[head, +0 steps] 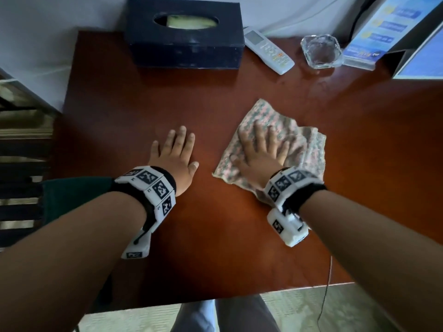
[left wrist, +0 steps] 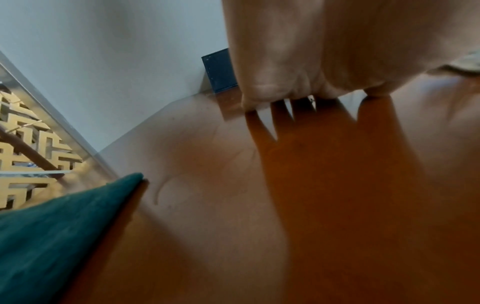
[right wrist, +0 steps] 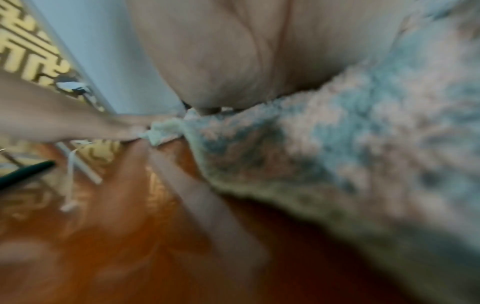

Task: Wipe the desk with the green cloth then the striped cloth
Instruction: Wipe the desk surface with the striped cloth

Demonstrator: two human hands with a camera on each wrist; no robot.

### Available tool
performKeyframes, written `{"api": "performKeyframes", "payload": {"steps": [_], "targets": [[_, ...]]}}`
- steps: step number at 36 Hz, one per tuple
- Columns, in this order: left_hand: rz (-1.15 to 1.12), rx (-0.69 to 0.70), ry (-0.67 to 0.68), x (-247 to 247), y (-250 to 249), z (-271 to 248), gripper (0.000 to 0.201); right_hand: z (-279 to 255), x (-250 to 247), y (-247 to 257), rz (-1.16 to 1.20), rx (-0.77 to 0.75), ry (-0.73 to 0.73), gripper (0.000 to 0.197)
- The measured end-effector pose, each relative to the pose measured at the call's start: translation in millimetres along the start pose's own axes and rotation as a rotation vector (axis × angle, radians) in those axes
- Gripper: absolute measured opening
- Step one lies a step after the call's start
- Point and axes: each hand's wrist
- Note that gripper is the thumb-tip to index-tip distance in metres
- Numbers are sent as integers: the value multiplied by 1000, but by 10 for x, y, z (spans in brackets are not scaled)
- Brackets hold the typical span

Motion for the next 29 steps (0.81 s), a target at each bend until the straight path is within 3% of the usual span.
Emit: {"api": "performKeyframes", "payload": {"steps": [9,15,21,24,29], "targets": [[30,-23,5,-7,-49,-9,62,-861,235,272,-81,-215,144,68],[35,-30,-9,33,-45,-1,61,-852,195,180,-75,-261,145,64],[40,-12,-39,87,-23,5,60,-360,46,-254,-32,-29,4,62],[34,-9,-52,111,-19,18,61,-203,-62,-413,18,53,26,65],[29,3,-99,153,-4,23,60,-304,-18,-265,14,110,14,68]]}}
Point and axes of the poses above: each hand's wrist, its own z-axis towards the middle knuckle, its own x-axis out of the palm, y = z × x, and after that the axes turned 14 degrees about -y, right-handed
